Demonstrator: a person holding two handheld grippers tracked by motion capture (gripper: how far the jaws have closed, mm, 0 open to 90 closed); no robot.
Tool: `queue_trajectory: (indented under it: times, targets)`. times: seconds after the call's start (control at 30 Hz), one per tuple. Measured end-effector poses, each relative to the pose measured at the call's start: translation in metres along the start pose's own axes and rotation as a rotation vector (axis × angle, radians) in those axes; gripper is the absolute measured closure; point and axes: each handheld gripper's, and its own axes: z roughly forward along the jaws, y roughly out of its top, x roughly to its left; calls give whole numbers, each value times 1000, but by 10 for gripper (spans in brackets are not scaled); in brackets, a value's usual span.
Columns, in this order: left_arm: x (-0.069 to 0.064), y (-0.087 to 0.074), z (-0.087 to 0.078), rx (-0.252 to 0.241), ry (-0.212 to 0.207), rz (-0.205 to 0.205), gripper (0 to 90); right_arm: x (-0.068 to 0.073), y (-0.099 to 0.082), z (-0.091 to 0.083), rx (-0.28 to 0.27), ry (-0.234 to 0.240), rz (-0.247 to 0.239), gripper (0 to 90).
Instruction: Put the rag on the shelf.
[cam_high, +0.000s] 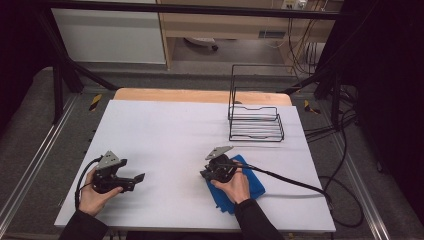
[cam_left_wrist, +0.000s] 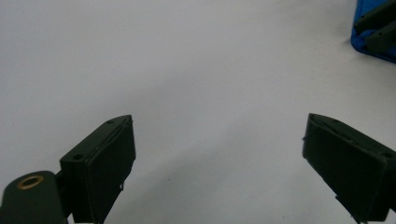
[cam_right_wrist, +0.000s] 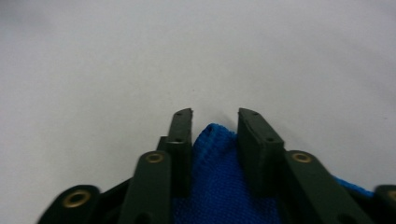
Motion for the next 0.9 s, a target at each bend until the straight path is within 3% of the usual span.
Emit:
queue_trajectory:
  times: [0.03, 0.1, 0.2, 0.37, 0.53, 0.67, 0.73, 0.8, 0.9]
  targets:
    - [0, 0, 0, 2, 0, 1, 94, 0, 0, 0, 1, -19, -8, 774]
    - [0, 0, 0, 2, 1, 1, 94, 0, 0, 0, 1, -26, -13, 801]
    - [0, 0, 0, 2, 1, 1, 94, -2, 2, 0, -1, -36, 19, 868]
    - [0, 0, 2, 3, 0, -2, 94, -3, 16, 0, -68, -49, 50, 873]
    - [0, 0, 1, 1, -2, 1, 94, -11, 39, 23, -119, -56, 126, 870]
    - [1, -1, 1, 3, -5, 0, 94, -16, 47, 44, -121, -83, 179, 860]
    - [1, -1, 2, 5, -7, -1, 94, -17, 46, 48, -120, -82, 194, 807]
    - [0, -1, 2, 7, -9, -1, 94, -15, 47, 46, -145, -70, 195, 691]
    - [0, 0, 3, 9, -10, -2, 91, -11, 50, 31, -175, -55, 160, 485]
